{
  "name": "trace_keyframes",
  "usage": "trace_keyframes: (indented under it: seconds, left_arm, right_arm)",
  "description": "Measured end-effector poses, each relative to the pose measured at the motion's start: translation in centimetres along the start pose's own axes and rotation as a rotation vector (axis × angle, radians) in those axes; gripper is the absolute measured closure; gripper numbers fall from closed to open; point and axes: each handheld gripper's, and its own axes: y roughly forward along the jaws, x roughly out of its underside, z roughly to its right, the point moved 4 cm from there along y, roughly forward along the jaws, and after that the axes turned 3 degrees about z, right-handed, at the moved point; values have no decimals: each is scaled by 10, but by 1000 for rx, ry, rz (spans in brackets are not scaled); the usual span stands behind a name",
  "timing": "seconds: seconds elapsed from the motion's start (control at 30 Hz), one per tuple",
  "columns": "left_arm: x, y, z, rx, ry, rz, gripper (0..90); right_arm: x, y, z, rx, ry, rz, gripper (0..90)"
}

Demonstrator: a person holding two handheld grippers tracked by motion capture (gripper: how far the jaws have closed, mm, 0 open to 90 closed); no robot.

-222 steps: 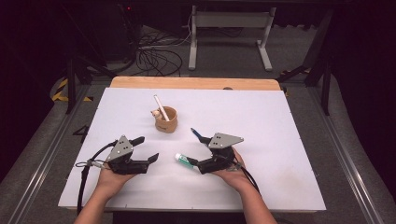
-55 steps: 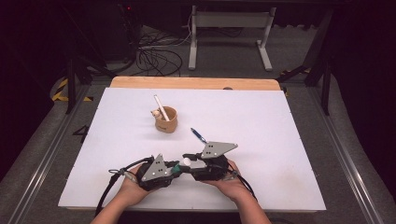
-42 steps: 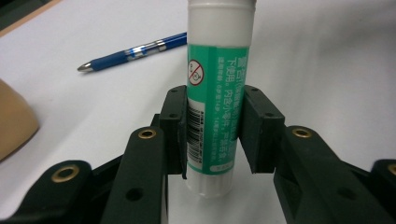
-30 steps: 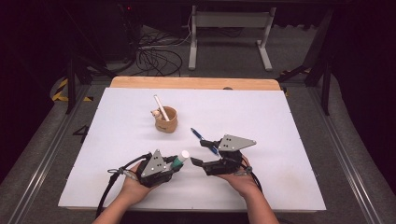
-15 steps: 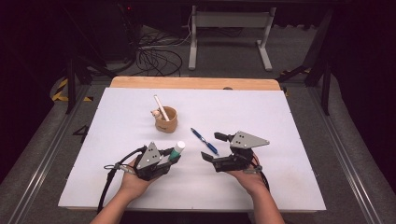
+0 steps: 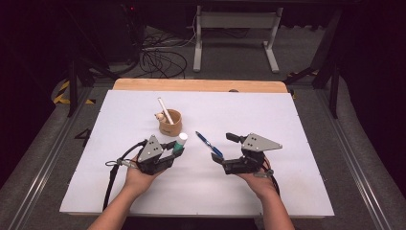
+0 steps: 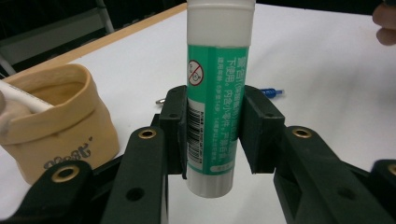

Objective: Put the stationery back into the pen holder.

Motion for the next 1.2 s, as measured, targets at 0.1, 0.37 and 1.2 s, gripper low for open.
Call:
trace_keyframes:
  seconds: [0.1, 0.37, 1.2]
  left_arm:
    - [-3, 1, -7, -10, -26, 18, 654]
    - [-12, 6, -20, -37, -61, 44, 655]
    - [-43, 30, -61, -174, -70, 160, 654]
  right_arm:
    - [-1, -1, 1, 4, 1, 7, 128]
    - [-2, -3, 1, 9, 5, 17, 126]
    - [-3, -4, 2, 17, 2, 28, 129]
